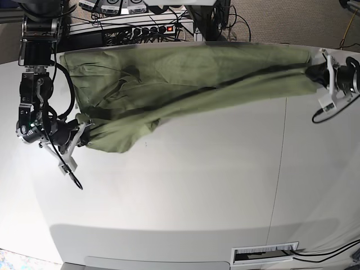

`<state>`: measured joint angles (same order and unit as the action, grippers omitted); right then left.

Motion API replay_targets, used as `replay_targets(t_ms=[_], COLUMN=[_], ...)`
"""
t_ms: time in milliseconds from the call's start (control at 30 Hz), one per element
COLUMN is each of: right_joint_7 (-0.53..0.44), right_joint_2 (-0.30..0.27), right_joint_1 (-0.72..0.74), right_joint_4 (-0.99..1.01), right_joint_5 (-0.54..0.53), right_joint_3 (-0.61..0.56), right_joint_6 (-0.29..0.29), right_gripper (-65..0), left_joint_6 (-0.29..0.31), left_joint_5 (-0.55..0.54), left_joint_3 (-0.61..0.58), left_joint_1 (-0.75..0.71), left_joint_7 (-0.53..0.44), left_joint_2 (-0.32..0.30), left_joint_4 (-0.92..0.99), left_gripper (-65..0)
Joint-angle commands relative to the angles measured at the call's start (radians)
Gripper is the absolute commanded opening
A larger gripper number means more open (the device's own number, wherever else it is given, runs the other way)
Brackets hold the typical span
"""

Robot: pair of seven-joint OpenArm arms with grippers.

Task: Fold the T-shirt properly
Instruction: 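Lift that edge with both grippers and fold it over the shirt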

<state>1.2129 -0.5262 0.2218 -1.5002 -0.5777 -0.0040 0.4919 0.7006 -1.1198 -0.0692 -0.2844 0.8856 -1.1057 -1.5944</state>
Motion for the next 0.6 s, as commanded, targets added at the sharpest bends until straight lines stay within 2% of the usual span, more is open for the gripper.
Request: replay_targets(t_ms=[0, 300, 567], right_joint_7=[-0.034, -0.103, -0.029], right_joint_2=[-0.019, -0.014, -0.014], right_joint_1=[0.025, 0.073, 0.064], right_joint_4=[-0.018, -0.018, -0.018], right_joint_5=[-0.006, -0.006, -0.052], right_joint_3=[0.006, 0.006, 0.006], right_joint_6=[-0.002, -0.002, -0.001], right_gripper=[-65.0, -65.0, -65.0], left_joint_6=[-0.002, -0.002, -0.002], left_joint_5=[-0.01, -0.01, -0.01], left_joint_3=[0.014, 0.014, 0.014], left_joint_1=[-0.004, -0.053, -0.054], left_joint_7=[-0.002, -0.002, 0.024], left_joint_2=[-0.031, -0.03, -0.031], left_joint_4=[-0.007, -0.008, -0.008], left_gripper=[-65.0, -65.0, -65.0])
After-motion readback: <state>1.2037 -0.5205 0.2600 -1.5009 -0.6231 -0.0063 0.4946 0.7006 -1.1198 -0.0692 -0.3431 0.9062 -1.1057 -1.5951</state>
